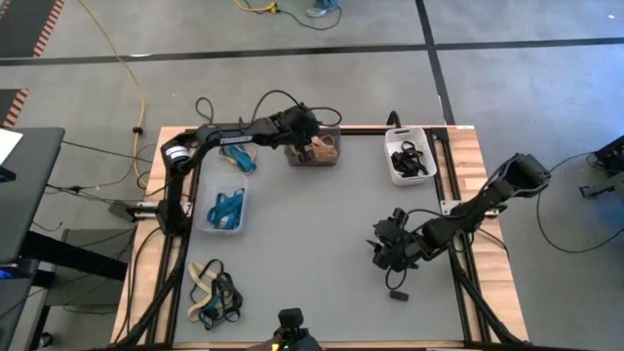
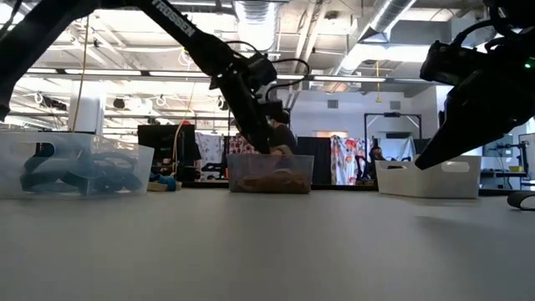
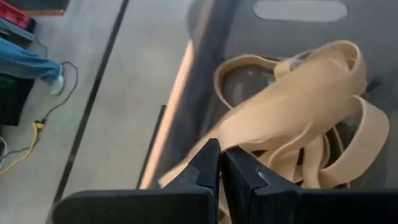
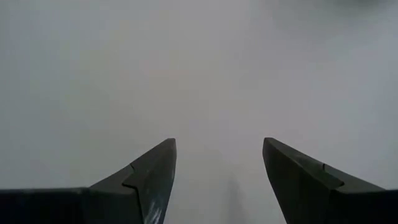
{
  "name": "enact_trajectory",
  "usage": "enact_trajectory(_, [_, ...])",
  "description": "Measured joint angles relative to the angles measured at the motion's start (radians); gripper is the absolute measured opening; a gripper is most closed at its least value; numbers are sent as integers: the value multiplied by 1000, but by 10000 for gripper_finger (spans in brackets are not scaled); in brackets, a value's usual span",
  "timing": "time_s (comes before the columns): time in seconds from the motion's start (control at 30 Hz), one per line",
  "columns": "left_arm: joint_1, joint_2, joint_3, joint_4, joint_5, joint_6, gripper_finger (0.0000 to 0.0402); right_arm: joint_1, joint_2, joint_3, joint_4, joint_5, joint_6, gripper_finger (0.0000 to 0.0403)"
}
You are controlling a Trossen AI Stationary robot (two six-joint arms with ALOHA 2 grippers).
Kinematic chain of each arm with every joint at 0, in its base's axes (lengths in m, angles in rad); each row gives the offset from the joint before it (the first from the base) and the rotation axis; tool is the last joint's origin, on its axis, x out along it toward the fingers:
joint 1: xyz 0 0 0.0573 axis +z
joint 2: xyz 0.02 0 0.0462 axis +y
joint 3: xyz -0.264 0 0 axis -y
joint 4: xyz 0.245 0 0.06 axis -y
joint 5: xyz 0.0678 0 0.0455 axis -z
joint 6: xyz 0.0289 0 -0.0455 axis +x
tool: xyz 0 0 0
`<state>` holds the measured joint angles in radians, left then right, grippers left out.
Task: Sort rubber bands into baskets
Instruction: Put the brown rubber band into the black bin, then put the black rubber band into the white bin
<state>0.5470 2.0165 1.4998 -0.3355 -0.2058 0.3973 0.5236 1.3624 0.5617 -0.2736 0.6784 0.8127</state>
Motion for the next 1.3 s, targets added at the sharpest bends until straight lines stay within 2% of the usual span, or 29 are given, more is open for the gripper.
enact_trajectory(0.17, [-21, 32, 0, 8, -7, 8, 20, 0, 0, 0, 0, 2, 0, 270])
enact_trajectory(0.47, [-49, 23, 0, 3, -41, 3, 127, 0, 0, 0, -4, 3, 0, 270])
enact_trajectory(0.63, [-75, 15, 0, -22, -96, 9, 160, 0, 0, 0, -10, 1, 2, 270])
enact_trajectory(0.77, [-96, -21, -1, -42, -120, 16, 169, 0, 0, 1, -33, -3, 18, 270])
enact_trajectory(0.93, [-131, -84, -1, -67, -115, 1, 169, 0, 0, 1, -184, -32, 148, 270])
enact_trajectory(1.17, [-221, -143, -1, -111, 44, -85, 170, 0, 0, 1, -405, -142, 342, 270])
enact_trajectory(1.3, [-300, -139, -1, -137, 78, -102, 170, 0, -1, 1, -461, -212, 368, 270])
